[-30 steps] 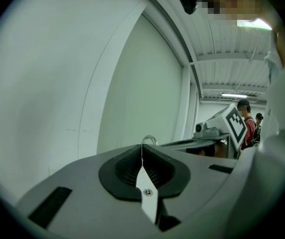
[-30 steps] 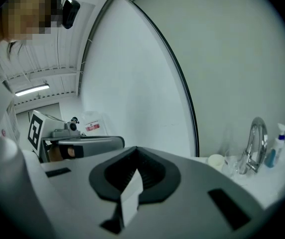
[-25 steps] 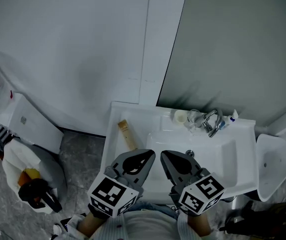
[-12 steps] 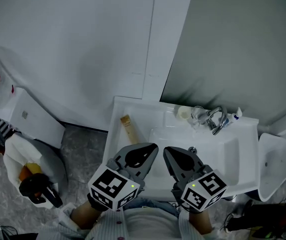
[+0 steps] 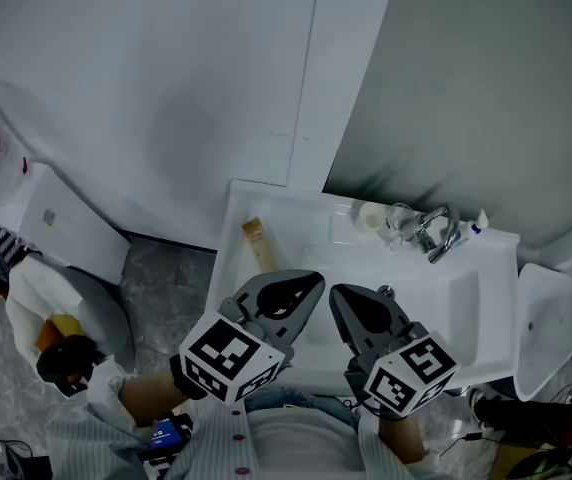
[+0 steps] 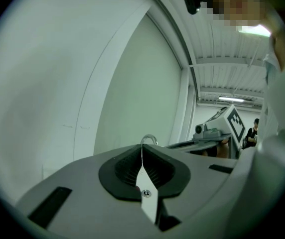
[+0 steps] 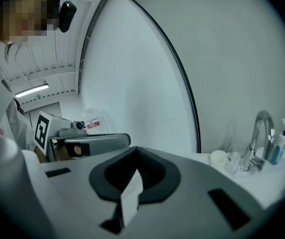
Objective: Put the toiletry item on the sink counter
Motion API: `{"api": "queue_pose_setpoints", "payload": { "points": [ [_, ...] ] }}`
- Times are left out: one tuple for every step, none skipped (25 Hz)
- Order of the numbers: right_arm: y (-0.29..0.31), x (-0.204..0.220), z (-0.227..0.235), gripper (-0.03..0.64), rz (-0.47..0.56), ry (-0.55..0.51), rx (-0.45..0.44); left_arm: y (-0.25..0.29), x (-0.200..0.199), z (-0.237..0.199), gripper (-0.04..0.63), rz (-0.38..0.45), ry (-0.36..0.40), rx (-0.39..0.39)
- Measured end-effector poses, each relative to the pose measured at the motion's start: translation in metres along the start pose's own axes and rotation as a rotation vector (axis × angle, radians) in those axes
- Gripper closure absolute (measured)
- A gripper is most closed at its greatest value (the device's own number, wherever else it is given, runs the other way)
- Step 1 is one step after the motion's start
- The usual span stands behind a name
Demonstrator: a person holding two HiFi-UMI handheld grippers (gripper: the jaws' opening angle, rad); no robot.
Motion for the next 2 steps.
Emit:
{"api": "queue_pose_setpoints", "payload": {
  "points": [
    [0.0006,-0.0004,0.0007,0.607,0.003,0.0,0.003,0.0014,-0.0006,0.0001,0.575,-0.004,0.015,0.009],
    [0.0012,-0.0008,0.0015,0.609,0.007,0.001,0.005,0.0029,-0.0013,0.0001,0.575,-0.008,0.03,0.018]
  ]
}}
Point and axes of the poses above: the fingertips, and each gripper's own axes: y forward along the fingers, z to its right, x out of its underside, the point moved 9 cm from there along -y, backward along the fingers, and after that the axes turned 3 degrees about -y, right-handed, at the moved point
